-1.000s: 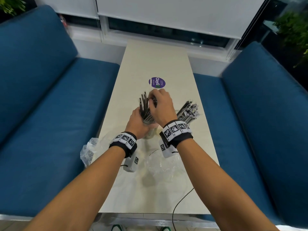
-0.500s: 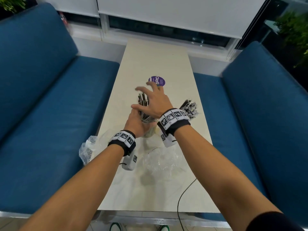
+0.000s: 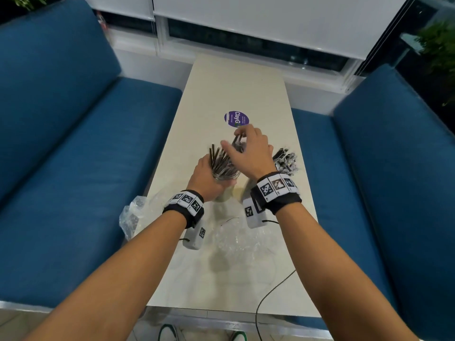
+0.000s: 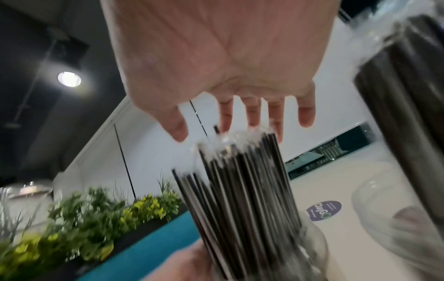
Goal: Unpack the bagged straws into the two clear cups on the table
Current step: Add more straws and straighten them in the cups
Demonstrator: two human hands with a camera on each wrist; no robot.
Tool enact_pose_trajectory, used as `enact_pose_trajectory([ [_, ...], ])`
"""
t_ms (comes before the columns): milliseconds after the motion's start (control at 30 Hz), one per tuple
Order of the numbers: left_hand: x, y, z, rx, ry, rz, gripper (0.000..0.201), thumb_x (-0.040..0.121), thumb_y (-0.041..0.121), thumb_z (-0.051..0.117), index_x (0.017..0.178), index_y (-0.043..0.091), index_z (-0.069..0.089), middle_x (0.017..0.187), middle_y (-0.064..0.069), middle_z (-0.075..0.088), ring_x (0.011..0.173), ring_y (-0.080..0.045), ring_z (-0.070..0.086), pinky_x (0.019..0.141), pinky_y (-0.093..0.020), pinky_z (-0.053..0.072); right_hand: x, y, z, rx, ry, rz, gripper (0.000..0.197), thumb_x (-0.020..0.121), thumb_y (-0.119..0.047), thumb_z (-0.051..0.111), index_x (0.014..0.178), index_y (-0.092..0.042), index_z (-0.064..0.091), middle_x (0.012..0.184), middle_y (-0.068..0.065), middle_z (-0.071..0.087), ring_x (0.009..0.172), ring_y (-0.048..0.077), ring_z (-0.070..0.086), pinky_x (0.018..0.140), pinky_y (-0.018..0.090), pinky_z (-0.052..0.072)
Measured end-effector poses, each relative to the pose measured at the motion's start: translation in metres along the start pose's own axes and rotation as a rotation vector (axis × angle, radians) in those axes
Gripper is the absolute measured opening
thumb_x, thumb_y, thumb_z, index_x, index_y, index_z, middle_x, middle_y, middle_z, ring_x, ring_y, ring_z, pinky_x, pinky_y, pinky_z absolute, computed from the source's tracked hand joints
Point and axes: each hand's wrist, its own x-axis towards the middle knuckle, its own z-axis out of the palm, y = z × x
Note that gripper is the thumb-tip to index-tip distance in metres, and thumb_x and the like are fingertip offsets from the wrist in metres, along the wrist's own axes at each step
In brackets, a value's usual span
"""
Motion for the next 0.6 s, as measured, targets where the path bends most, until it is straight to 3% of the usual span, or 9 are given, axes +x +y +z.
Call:
enact_pose_trajectory([
  [67,0.0,-0.001,0.0,0.008,0.006,0.001,0.098,0.065,0.055,0.094,0.143,0.021,0.047,0.139,-0.003,0.056,0.129,-0.025,0.059,0.111,-0.047,0.052,0.004,-0.003,-0.008,0.085,0.105,-0.015,0.042,0.095,-0.057,0.058,0.124,-0.027,0.055,0.128,0.0,0.058,0.121,0.024,0.05,0.107,0.054,0.04],
  [133,0.003,-0.004,0.001,0.004,0.008,-0.027,0.1,0.059,0.062,0.094,0.14,0.026,0.048,0.136,0.001,0.059,0.126,-0.021,0.062,0.108,-0.045,0.054,0.01,-0.004,-0.01,0.07,0.099,-0.096,0.051,0.093,-0.064,0.058,0.133,-0.032,0.053,0.136,0.001,0.055,0.126,0.025,0.048,0.108,0.055,0.042],
  [233,0.016,-0.023,0.009,0.013,-0.022,-0.022,0.108,0.051,0.071,0.093,0.141,0.032,0.046,0.135,0.005,0.063,0.122,-0.016,0.067,0.103,-0.046,0.06,0.014,-0.007,0.001,-0.143,-0.22,-0.285,0.075,0.081,-0.081,0.062,0.147,-0.049,0.044,0.153,0.002,0.043,0.136,0.031,0.044,0.104,0.058,0.044],
  [267,0.016,-0.022,0.009,-0.014,-0.04,-0.017,0.109,0.051,0.065,0.094,0.142,0.031,0.044,0.137,0.003,0.063,0.122,-0.018,0.068,0.102,-0.048,0.061,0.014,-0.007,0.008,-0.251,-0.313,-0.345,0.072,0.082,-0.078,0.065,0.145,-0.047,0.049,0.151,0.004,0.046,0.132,0.031,0.048,0.102,0.056,0.048],
  [333,0.011,-0.012,0.005,-0.012,-0.044,-0.006,0.107,0.052,0.055,0.093,0.143,0.026,0.042,0.14,0.0,0.059,0.123,-0.02,0.065,0.103,-0.047,0.059,0.016,-0.008,0.017,-0.347,-0.365,-0.422,0.045,0.092,-0.055,0.068,0.129,-0.029,0.066,0.127,0.007,0.063,0.112,0.03,0.06,0.094,0.051,0.055],
  [400,0.003,-0.002,0.0,0.022,-0.03,-0.035,0.11,0.056,0.06,0.092,0.146,0.023,0.04,0.142,0.0,0.055,0.126,-0.02,0.061,0.107,-0.045,0.057,0.018,-0.007,0.019,-0.216,-0.244,-0.403,0.023,0.097,-0.032,0.065,0.109,-0.013,0.072,0.104,0.009,0.068,0.093,0.03,0.064,0.083,0.049,0.057],
  [467,0.0,0.001,-0.001,0.007,-0.027,-0.049,0.113,0.062,0.058,0.094,0.152,0.019,0.037,0.147,-0.003,0.053,0.132,-0.022,0.058,0.112,-0.045,0.052,0.017,-0.003,0.015,-0.086,-0.031,-0.325,0.016,0.096,-0.024,0.064,0.098,-0.009,0.07,0.094,0.008,0.069,0.084,0.029,0.064,0.08,0.047,0.056],
  [533,0.0,0.0,0.0,0.007,-0.013,-0.027,0.11,0.07,0.049,0.095,0.155,0.013,0.035,0.15,-0.005,0.05,0.137,-0.024,0.054,0.116,-0.043,0.048,0.011,0.004,0.014,-0.105,0.126,-0.243,0.016,0.097,-0.028,0.062,0.095,-0.014,0.068,0.092,0.002,0.07,0.086,0.026,0.063,0.09,0.048,0.049],
  [600,0.0,0.0,-0.001,0.013,-0.007,-0.012,0.11,0.073,0.046,0.095,0.157,0.011,0.033,0.153,-0.008,0.048,0.141,-0.026,0.051,0.117,-0.042,0.046,0.005,0.006,0.019,-0.3,0.091,-0.199,0.022,0.098,-0.038,0.057,0.098,-0.019,0.069,0.099,-0.004,0.07,0.099,0.023,0.063,0.104,0.054,0.035],
])
